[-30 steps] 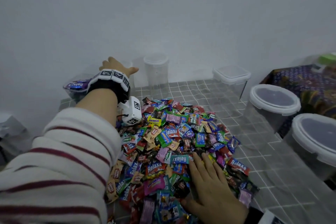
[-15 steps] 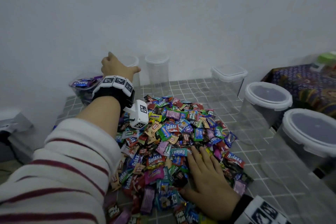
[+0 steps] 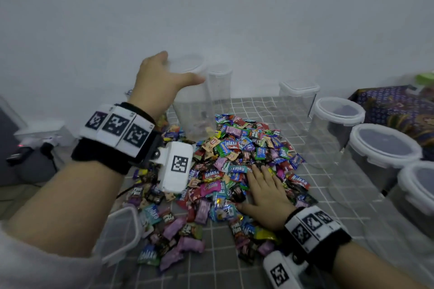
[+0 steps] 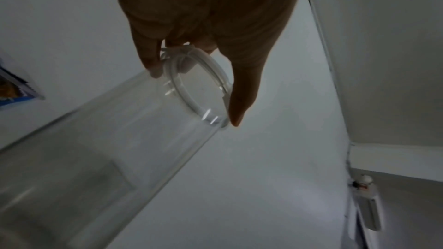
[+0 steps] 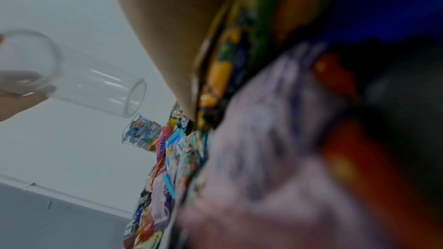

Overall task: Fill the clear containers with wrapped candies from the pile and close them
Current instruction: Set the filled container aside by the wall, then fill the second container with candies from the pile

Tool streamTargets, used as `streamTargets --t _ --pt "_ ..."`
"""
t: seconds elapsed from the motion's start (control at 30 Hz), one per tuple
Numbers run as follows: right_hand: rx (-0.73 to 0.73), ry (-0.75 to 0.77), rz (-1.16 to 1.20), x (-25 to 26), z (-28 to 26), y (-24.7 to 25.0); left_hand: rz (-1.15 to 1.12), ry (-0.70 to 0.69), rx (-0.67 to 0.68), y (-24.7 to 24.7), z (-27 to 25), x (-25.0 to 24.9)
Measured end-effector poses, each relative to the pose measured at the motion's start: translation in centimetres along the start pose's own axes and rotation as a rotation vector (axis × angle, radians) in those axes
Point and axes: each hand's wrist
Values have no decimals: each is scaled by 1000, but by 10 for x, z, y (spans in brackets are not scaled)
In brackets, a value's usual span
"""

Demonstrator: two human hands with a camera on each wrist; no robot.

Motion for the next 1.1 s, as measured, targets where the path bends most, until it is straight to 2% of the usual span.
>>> streamTargets --t 0.1,0.2,0.43,0.77,0.87,0.97,1.03,1.1 --pt "-4 4 14 1 1 -1 -67 -11 84 11 -45 -10" --pt "-17 -2 29 2 1 -1 -25 0 169 15 -83 -16" --pt "-43 -20 41 4 0 -1 -44 38 335 5 -143 -12" --pt "-109 -43 205 10 -3 13 -11 -13 289 0 -179 -5" --pt "-223 25 375 10 -12 27 11 -72 281 -2 -187 -2" --pt "-345 106 716 13 -32 47 -25 -93 262 -5 -194 5" --pt "-335 198 925 18 -45 59 -64 -92 231 -8 -198 7" --pt "-255 278 968 24 -56 69 -85 -107 211 -12 -202 6"
Point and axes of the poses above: each hand's wrist, its own z-axis towards the middle knuckle, its own y-axis out of the back of the hand, x = y × z, and after that the axes turned 11 degrees about -y, right-handed
